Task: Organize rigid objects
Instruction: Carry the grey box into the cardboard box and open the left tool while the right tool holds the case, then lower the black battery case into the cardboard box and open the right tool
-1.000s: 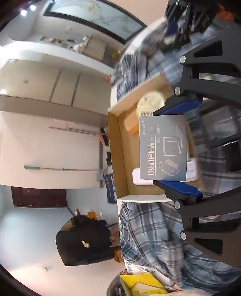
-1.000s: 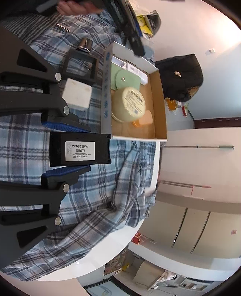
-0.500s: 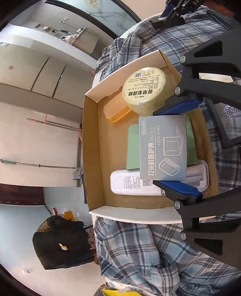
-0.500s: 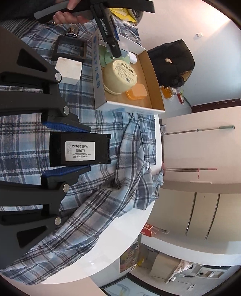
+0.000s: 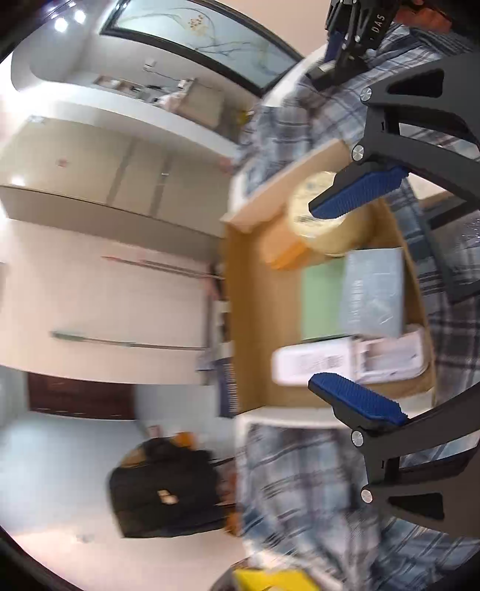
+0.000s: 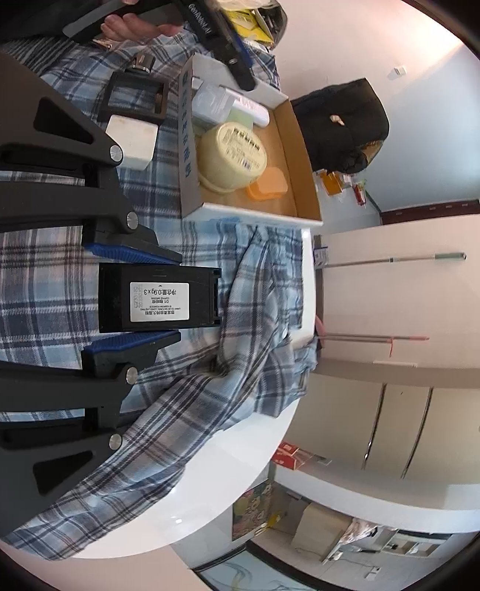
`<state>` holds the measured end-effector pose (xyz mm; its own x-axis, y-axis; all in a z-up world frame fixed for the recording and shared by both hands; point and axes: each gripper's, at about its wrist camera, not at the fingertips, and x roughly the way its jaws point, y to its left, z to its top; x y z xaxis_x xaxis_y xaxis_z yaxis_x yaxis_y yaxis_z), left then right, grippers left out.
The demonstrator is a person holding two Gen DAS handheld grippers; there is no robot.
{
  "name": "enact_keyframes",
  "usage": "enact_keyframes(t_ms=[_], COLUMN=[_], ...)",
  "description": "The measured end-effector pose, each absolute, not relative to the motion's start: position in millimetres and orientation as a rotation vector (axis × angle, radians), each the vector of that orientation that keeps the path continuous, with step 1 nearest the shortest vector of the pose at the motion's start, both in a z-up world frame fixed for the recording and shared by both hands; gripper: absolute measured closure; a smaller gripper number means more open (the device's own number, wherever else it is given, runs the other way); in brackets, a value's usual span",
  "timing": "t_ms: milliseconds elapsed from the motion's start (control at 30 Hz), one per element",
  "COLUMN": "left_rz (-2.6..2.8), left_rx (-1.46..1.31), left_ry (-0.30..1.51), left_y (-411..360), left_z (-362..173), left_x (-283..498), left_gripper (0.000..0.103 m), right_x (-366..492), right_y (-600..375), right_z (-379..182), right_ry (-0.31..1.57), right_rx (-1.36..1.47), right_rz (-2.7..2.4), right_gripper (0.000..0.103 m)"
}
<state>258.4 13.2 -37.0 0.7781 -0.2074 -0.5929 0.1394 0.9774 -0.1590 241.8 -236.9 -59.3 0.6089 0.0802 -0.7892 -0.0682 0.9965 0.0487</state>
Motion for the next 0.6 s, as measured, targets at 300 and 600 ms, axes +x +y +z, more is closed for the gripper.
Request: enact_keyframes(t_ms=[300, 600], left_rz=[-0.012, -0.001], left_rx=[-0.042, -0.172], left_ry=[0.421, 0.374], left_y=[47, 88], left_z=[8, 16], left_x=[228, 222], left_gripper=[0.013, 0.0], right_x=[256, 293], right_y=[-188, -96], right_z=[-15, -4], right_ry=[0.825, 0.826], right_rx=[0.01, 0.002], right_rz=[0.26, 0.417], right_gripper=[0.07, 0.07])
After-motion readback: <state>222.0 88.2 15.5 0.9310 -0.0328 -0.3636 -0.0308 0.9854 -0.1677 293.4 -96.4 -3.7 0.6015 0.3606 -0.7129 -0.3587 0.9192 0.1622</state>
